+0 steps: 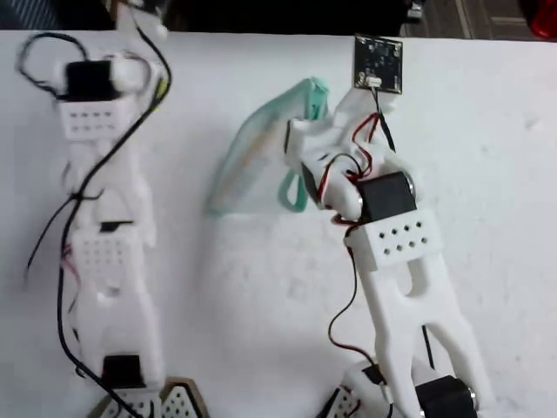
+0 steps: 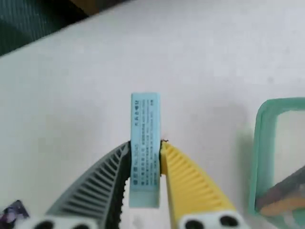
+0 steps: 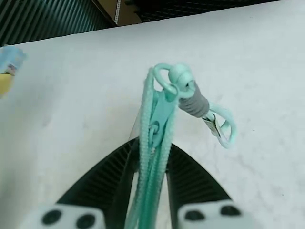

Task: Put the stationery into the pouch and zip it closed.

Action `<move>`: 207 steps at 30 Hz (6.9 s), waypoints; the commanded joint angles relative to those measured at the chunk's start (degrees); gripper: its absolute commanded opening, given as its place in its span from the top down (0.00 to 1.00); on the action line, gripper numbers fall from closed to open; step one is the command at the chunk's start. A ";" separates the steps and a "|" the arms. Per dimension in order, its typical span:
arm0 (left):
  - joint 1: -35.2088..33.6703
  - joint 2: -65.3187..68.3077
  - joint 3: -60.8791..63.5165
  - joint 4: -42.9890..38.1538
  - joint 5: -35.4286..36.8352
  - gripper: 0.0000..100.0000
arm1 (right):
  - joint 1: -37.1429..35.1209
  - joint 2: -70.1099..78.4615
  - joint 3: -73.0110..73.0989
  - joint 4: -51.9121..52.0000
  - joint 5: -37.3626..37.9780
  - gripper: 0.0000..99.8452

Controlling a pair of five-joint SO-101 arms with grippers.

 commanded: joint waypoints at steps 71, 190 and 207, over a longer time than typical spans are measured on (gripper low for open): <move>45.14 -120.48 151.38 -36.92 18.99 0.73 | -4.53 -9.71 -7.74 6.99 7.03 0.98; 15.43 -150.64 158.24 -45.98 22.59 0.98 | -19.74 18.77 -57.76 40.48 7.56 0.76; 8.57 -150.64 164.04 -51.16 22.59 0.98 | -15.96 -1.27 -13.10 40.31 55.56 0.76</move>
